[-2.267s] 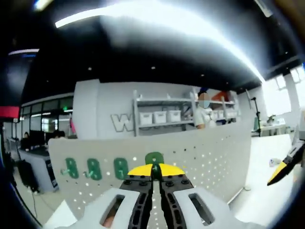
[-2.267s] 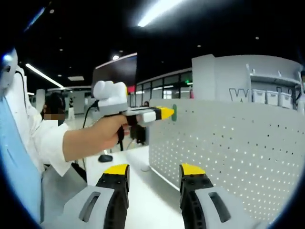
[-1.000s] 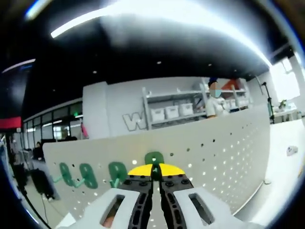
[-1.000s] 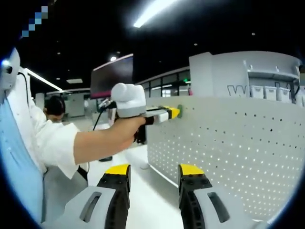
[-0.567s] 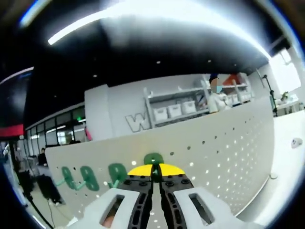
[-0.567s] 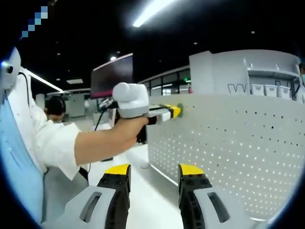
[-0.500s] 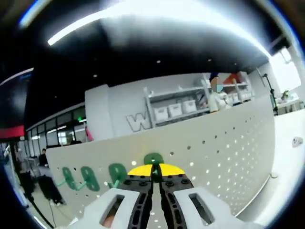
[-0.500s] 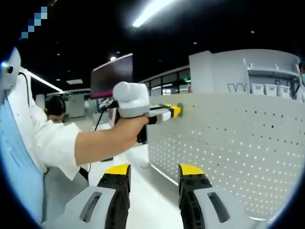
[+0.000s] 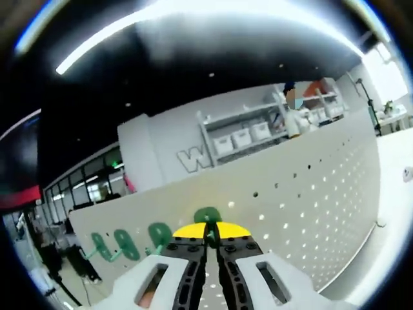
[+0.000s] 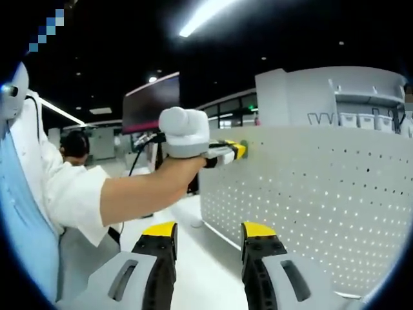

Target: Insert the hook assembly into the mounting plate slot until the hook locks in place.

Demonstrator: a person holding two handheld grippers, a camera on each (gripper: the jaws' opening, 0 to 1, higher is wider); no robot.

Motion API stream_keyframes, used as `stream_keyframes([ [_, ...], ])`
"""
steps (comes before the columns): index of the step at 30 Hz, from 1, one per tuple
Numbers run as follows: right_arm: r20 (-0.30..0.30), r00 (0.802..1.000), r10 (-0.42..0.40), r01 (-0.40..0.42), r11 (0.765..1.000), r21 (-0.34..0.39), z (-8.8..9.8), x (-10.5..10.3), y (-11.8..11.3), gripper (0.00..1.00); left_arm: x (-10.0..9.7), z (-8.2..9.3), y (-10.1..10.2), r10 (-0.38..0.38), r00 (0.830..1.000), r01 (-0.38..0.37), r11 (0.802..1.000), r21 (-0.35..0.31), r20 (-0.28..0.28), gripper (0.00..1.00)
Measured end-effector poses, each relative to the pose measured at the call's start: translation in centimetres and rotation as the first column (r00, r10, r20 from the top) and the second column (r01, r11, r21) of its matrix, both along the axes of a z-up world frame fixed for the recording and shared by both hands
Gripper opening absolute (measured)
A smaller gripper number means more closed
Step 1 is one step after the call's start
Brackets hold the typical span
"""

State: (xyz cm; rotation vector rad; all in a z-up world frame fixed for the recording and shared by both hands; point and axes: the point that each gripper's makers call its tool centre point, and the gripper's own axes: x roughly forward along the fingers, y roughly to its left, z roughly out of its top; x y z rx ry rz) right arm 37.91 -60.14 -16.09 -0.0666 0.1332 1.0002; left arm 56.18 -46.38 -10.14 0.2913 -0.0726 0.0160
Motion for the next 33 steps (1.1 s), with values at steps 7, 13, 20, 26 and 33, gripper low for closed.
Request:
stream_keyframes([
  [7, 0.003, 1.000, -0.007, 0.007, 1.000, -0.002, 0.1, 0.0, -0.2, 0.38, -0.2, -0.3, 0.2, -0.039, 0.999, 0.039, 0.994, -0.104, 0.007, 0.06],
  [13, 0.007, 1.000, -0.012, 0.012, 1.000, -0.005, 0.1, 0.0, -0.3, 0.38, -0.2, -0.5, 0.2, -0.069, 0.998, 0.068, 0.986, -0.150, -0.002, 0.13],
  [20, 0.011, 1.000, -0.011, 0.011, 1.000, -0.009, 0.2, -0.1, -0.1, 0.38, -1.2, -0.9, -0.1, -0.115, 0.993, 0.110, 0.981, -0.157, -0.021, 0.16],
  [26, 0.019, 1.000, -0.010, 0.011, 1.000, -0.012, 0.4, -0.3, 0.2, 0.38, -2.4, -0.5, 0.0, -0.166, 0.986, 0.159, 0.969, -0.190, -0.021, 0.18],
  [33, 0.031, 1.000, -0.001, 0.001, 1.000, -0.014, 0.8, -0.5, 0.7, 0.38, -4.8, -0.2, 1.1, -0.197, 0.980, 0.187, 0.959, -0.212, -0.026, 0.23],
])
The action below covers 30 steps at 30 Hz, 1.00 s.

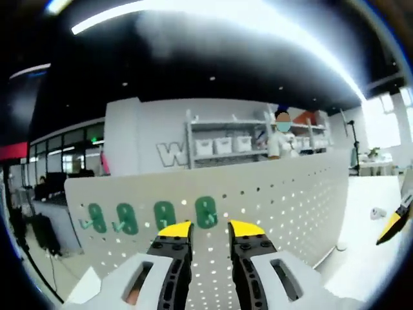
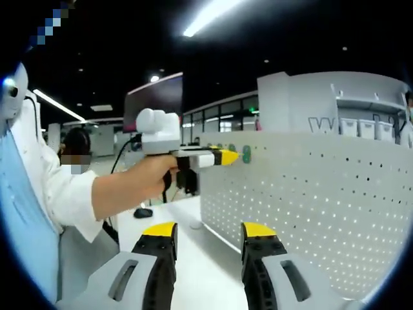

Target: Insert the hook assembly into the mounting plate slot until the hook locks in place.

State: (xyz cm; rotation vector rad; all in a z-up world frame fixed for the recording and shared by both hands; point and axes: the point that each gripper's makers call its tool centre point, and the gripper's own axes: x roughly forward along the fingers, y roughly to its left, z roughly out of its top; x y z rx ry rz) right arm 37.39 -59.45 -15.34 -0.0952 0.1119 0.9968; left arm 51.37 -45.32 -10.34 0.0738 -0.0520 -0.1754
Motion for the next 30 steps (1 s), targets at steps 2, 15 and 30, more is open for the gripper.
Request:
stream_keyframes([
  [2, 0.004, 1.000, 0.005, -0.005, 1.000, 0.002, 0.1, -0.1, 0.3, 0.38, -0.7, -0.2, 0.3, -0.013, 1.000, 0.013, 1.000, -0.006, -0.017, 0.25],
  [15, 0.011, 1.000, 0.025, -0.025, 1.000, -0.003, 0.2, -0.9, 1.2, 0.39, -6.7, -2.0, 1.5, -0.119, 0.992, 0.116, 0.991, -0.059, -0.045, 0.33],
  [30, 0.015, 0.999, 0.037, -0.037, 0.999, -0.009, 0.1, -1.2, 1.9, 0.39, -13.6, -5.0, 2.6, -0.239, 0.966, 0.235, 0.971, -0.052, -0.096, 0.42],
])
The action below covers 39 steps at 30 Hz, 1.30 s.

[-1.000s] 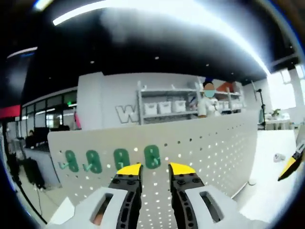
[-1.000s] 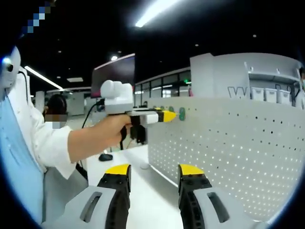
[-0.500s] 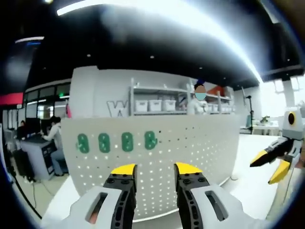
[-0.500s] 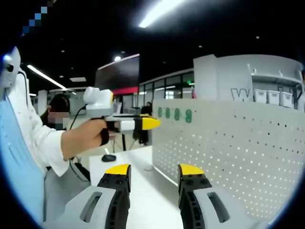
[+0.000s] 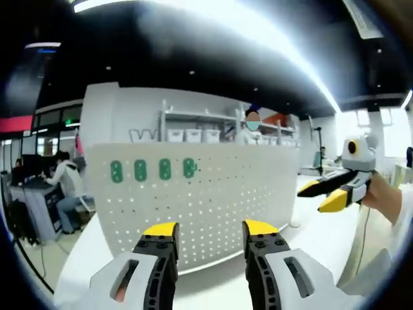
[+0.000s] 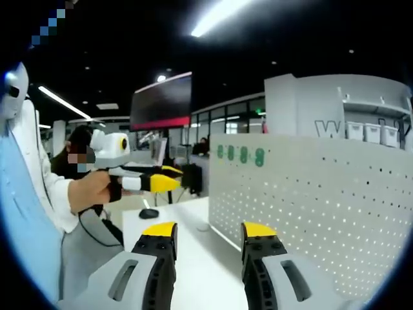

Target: Insert the hook assembly into the mounting plate slot until the hook locks in place.

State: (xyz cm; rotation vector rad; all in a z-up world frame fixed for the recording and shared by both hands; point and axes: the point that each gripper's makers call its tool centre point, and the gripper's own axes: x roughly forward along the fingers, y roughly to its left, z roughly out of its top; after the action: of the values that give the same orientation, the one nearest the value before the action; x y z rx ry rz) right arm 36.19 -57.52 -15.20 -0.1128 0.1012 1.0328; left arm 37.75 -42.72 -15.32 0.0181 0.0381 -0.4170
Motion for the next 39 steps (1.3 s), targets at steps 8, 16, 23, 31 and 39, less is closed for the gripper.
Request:
stream_keyframes([
  [8, 0.002, 1.000, -0.001, 0.001, 1.000, -0.002, -0.1, -0.4, 0.3, 0.41, -3.2, -1.1, -0.1, -0.066, 0.998, 0.066, 0.998, 0.012, -0.013, 0.45],
  [16, 0.002, 0.999, -0.034, 0.034, 0.999, 0.008, -0.5, -1.1, -0.1, 0.50, -5.5, -1.8, 0.5, -0.077, 0.997, 0.077, 0.997, 0.010, -0.026, 0.47],
  [23, -0.017, 0.998, -0.054, 0.054, 0.999, 0.008, -1.2, -1.7, -0.1, 0.59, -6.6, -2.1, 0.9, -0.076, 0.997, 0.076, 0.997, 0.000, -0.027, 0.50],
  [31, -0.018, 0.997, -0.075, 0.075, 0.997, 0.010, -1.4, -2.1, -0.2, 0.68, -7.5, -2.2, 1.3, -0.079, 0.996, 0.079, 0.997, -0.012, -0.031, 0.54],
  [39, -0.003, 0.996, -0.089, 0.089, 0.996, 0.009, -1.1, -2.1, -0.2, 0.74, -7.6, -2.1, 1.2, -0.080, 0.996, 0.079, 0.997, -0.021, -0.035, 0.64],
])
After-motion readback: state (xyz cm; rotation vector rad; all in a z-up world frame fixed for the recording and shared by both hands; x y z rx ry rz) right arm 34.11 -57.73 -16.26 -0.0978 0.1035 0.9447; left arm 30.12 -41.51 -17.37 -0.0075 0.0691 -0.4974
